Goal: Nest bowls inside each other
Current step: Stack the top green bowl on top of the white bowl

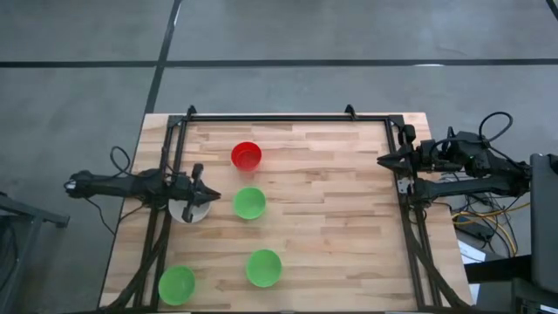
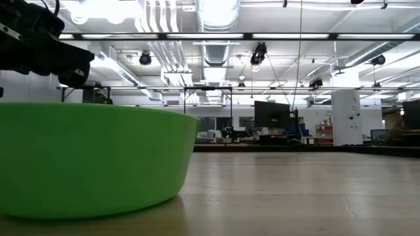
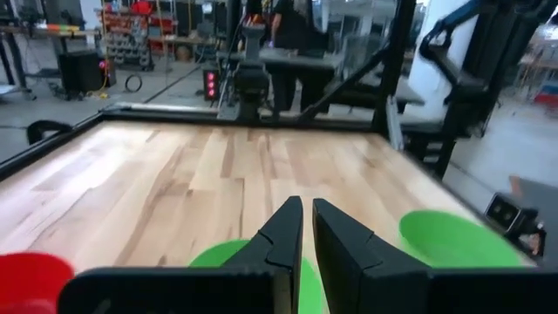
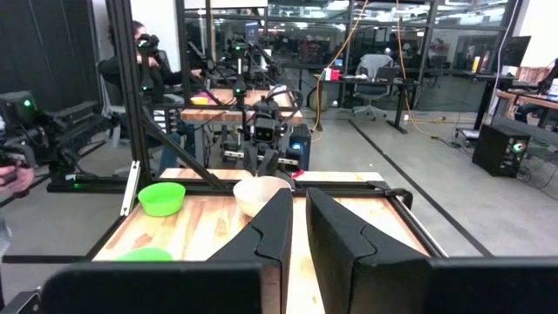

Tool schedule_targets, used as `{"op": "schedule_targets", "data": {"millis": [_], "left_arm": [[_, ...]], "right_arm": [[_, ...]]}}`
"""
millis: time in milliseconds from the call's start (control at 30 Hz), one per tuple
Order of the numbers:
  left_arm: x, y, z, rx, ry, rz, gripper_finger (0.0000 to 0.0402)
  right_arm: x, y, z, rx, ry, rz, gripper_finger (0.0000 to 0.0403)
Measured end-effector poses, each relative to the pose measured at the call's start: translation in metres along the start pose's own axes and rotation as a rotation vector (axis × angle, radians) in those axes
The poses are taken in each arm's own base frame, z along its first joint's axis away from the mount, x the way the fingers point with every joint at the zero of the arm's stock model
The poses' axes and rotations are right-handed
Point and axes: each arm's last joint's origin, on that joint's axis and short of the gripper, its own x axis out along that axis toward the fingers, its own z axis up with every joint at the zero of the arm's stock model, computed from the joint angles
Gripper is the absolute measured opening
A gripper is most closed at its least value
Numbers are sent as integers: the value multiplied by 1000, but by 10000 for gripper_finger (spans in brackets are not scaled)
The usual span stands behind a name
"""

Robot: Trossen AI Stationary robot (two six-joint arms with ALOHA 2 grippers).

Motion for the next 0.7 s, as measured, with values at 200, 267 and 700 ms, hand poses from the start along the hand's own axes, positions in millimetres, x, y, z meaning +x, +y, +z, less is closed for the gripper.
{"op": "schedule_targets", "data": {"millis": [200,267,700], "left_arm": [[-5,-1,13,4,78,27,37],[-6,-1,17,-26,79,31,37],[-8,-2,51,-49,71,89,37]], "right_arm": [[0,0,0,0,0,0,34],[0,0,0,0,0,0,34],[0,0,0,0,0,0,34]]}}
